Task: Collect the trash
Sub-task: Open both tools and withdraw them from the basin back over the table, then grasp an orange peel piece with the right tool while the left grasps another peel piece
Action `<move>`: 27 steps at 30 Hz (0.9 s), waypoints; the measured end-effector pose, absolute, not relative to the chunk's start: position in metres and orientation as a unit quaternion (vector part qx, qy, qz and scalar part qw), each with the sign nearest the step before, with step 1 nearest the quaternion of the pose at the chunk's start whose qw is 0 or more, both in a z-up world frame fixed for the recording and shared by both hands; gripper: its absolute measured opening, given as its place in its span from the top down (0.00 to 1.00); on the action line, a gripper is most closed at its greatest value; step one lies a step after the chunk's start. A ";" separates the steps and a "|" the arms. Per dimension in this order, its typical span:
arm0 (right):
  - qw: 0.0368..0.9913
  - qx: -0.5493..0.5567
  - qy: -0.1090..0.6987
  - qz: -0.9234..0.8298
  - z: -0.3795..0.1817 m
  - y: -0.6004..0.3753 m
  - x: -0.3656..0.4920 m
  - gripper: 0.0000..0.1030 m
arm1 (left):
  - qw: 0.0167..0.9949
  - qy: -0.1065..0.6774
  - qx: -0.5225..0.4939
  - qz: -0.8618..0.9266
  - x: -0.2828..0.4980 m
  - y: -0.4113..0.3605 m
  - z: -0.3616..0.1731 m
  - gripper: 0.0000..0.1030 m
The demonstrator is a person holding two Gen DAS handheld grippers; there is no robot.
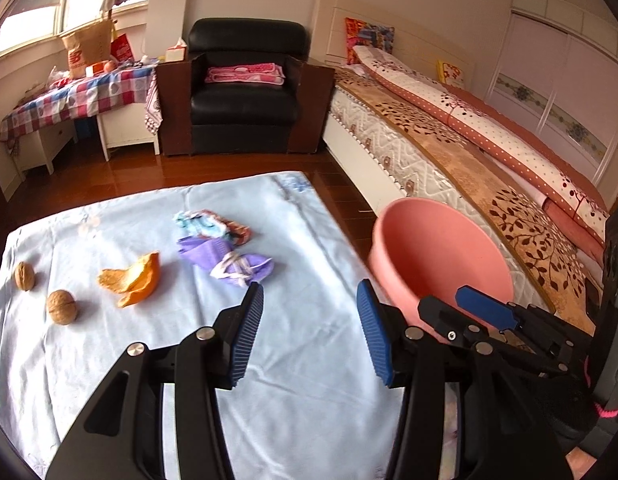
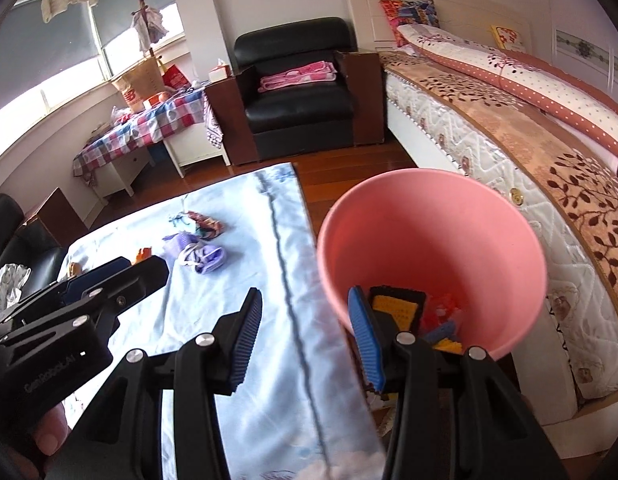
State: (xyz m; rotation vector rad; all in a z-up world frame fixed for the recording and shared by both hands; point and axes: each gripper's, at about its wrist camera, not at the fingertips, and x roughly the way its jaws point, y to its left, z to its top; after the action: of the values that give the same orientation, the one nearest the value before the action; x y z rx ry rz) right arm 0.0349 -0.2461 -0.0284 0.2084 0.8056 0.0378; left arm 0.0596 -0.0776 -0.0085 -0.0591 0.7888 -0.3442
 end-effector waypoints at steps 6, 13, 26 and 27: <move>0.910 0.098 0.400 0.051 -0.038 -0.218 0.042 0.56 | 0.909 0.390 -0.030 -0.146 0.061 -0.036 -0.022 0.53; 0.902 0.081 0.414 0.087 -0.050 -0.187 0.054 0.57 | 0.913 0.387 -0.028 -0.126 0.057 0.019 -0.035 0.53; 0.886 0.066 0.437 0.141 -0.067 -0.145 0.095 0.57 | 0.902 0.412 -0.067 -0.109 0.077 0.055 -0.055 0.53; 0.884 0.068 0.439 0.146 -0.068 -0.144 0.098 0.57 | 0.901 0.414 -0.063 -0.110 0.081 0.052 -0.055 0.53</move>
State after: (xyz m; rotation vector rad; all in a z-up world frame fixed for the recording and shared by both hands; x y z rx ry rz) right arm 0.0984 -0.1435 -0.0678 0.1424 0.9140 0.3038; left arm 0.0810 0.0525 -0.0554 -0.1311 0.8560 -0.2279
